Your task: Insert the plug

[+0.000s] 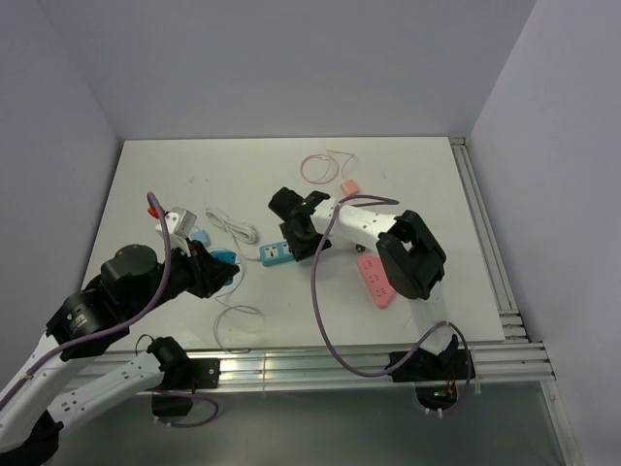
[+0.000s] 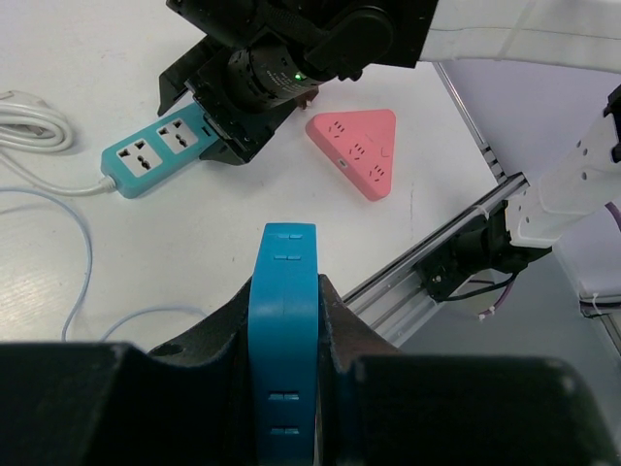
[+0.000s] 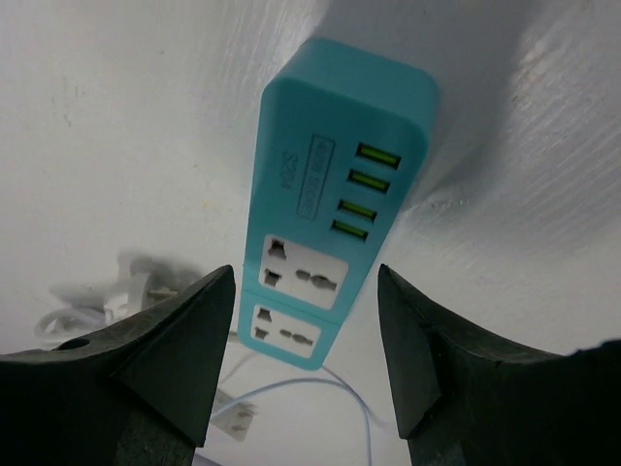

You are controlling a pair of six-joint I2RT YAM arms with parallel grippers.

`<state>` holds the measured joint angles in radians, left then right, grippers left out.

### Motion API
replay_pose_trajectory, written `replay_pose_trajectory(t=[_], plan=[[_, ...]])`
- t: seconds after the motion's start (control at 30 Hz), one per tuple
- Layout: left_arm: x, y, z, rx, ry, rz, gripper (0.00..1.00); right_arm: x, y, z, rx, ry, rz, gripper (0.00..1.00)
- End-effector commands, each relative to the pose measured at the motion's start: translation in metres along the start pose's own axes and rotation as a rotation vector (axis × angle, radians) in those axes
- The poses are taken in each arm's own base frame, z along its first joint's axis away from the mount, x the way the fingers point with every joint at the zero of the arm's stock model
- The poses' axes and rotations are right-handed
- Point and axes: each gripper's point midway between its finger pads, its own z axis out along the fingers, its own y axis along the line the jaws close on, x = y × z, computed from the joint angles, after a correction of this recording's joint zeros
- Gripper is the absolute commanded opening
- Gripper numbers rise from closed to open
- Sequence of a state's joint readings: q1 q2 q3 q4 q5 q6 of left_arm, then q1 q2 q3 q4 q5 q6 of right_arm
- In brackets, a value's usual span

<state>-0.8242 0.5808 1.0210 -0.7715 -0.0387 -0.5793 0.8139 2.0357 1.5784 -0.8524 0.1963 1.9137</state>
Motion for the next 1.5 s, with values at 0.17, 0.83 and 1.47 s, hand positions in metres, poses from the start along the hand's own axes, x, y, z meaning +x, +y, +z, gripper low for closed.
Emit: replay_pose_trajectory(t=[0.17, 0.83, 1.47], plan=[[-0.010, -0.009, 0.001, 0.042, -0.030, 0.017, 0.00, -0.015, 0.002, 0.022, 0.037, -0.048, 0.020, 0.68], [0.007, -0.006, 0.002, 0.041, 0.040, 0.042, 0.00, -0.010, -0.035, 0.057, 0.114, -0.005, -0.622, 0.03], [0.057, 0.015, 0.046, -0.065, 0.251, -0.045, 0.00, -0.012, -0.099, 0.044, 0.049, 0.073, -1.197, 0.00]])
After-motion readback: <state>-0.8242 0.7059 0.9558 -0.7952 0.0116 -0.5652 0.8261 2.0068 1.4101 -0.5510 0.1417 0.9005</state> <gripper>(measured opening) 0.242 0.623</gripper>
